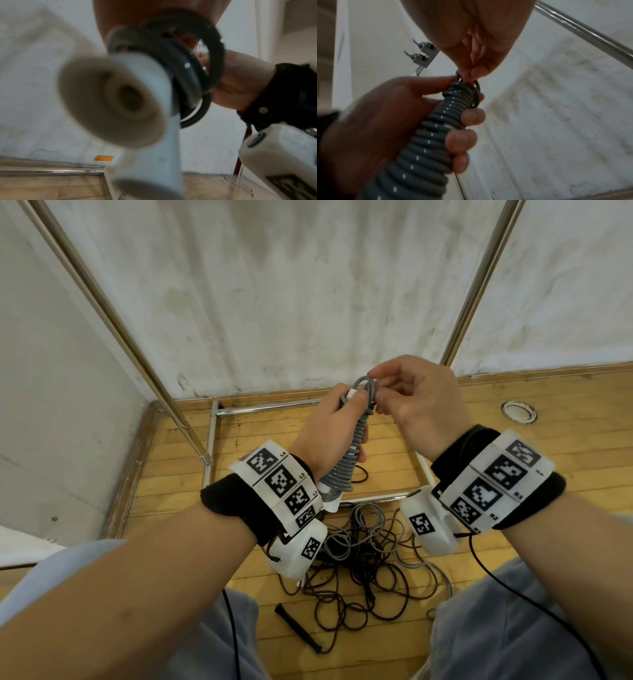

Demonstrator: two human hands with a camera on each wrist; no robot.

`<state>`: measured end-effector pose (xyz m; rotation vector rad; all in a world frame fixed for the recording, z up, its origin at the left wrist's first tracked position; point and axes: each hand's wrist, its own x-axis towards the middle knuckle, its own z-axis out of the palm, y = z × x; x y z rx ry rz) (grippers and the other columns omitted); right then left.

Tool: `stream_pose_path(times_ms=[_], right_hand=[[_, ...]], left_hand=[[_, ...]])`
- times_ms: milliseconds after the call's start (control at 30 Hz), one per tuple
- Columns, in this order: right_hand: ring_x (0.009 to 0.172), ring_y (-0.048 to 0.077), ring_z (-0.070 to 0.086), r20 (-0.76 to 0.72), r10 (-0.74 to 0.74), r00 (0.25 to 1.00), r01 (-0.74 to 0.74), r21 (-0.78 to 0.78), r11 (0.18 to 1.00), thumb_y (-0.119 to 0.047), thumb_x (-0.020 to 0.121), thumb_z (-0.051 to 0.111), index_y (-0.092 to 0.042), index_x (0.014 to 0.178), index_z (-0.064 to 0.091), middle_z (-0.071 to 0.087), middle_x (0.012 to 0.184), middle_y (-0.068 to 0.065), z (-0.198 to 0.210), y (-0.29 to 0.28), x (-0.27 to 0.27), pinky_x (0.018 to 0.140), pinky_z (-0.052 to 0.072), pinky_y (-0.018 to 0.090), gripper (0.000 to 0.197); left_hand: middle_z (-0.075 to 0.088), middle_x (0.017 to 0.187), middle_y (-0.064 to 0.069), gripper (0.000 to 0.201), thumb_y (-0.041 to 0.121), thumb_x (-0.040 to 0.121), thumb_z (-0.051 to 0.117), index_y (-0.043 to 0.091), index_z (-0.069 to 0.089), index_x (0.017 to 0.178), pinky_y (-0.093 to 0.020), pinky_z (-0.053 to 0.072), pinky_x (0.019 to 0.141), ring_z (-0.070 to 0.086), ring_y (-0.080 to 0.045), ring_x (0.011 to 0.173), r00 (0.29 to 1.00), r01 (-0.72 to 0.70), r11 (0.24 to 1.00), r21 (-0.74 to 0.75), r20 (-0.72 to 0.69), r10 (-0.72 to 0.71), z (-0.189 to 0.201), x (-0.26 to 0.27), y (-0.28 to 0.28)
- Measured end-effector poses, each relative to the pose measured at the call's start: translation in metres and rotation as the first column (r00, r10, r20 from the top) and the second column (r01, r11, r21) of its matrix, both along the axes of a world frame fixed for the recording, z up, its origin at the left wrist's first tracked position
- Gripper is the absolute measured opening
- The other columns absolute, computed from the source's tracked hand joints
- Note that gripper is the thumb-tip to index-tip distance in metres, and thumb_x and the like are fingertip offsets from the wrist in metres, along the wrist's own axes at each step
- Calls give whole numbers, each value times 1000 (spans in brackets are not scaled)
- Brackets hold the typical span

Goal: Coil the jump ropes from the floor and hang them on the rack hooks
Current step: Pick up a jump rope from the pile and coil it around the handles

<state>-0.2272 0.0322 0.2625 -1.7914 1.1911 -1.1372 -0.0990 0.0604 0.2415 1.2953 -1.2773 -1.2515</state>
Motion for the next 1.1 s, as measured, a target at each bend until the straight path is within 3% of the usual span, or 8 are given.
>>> stream_pose_path(times_ms=[233,367,500,733,833,900,967,1100], right_hand=[[92,8,67,155,-46,987,35,72,997,-14,85,64,-24,96,72,72,93,-9,-5,7,7,89,53,37,17],[94,20,68,321,-94,943,21,223,975,-7,84,66,-17,88,74,73,94,7,-4,5,9,92,52,43,13],[94,24,68,359,-132,924,33,268,963,2,82,63,-15,85,70,71,96,12,-3,3,8,89,54,40,18],[81,24,66,430,-155,889,13,313,950,11,80,59,-10,72,64,64,81,12,-2,1,6,77,55,33,23],[85,27,67,328,-147,933,62,255,965,3,79,61,-13,69,67,69,82,11,-3,1,6,84,55,42,20],[85,21,66,197,-131,972,100,160,982,-18,77,69,-17,68,70,68,84,4,-2,3,8,82,54,43,9],[73,15,64,88,-138,986,127,124,984,-36,74,73,-22,64,69,66,76,-3,0,3,7,74,56,41,18],[55,14,60,44,-25,999,15,207,978,-28,81,67,-15,73,72,61,53,-2,3,-3,1,74,56,53,16]], left_hand=[[64,78,-12,17,30,99,44,15,46,91,-37,50,52,57,-27,52,973,-148,971,-185,150,177,1,0,1],[63,83,-13,20,34,97,47,14,45,98,-50,52,64,61,-32,65,929,-150,943,-297,283,237,-2,-3,3],[60,77,-1,16,34,96,49,20,45,101,-48,52,65,62,-25,66,918,-128,942,-310,323,231,-4,-3,3],[61,74,-3,18,32,94,53,17,50,104,-46,52,65,63,-25,68,915,-78,938,-338,349,202,-2,-4,3],[60,74,4,16,33,92,56,20,51,100,-44,53,63,64,-22,66,900,-93,932,-350,371,229,-1,-1,0],[60,76,5,16,35,90,58,24,50,98,-38,53,58,63,-18,66,883,-104,921,-375,391,259,-1,4,-3],[60,81,5,18,38,89,58,26,48,99,-26,47,56,59,-12,67,849,-70,907,-416,452,273,-3,8,-6],[59,81,8,19,37,90,58,25,49,101,-22,45,56,60,-10,67,848,-64,902,-427,454,275,-6,12,-8]])
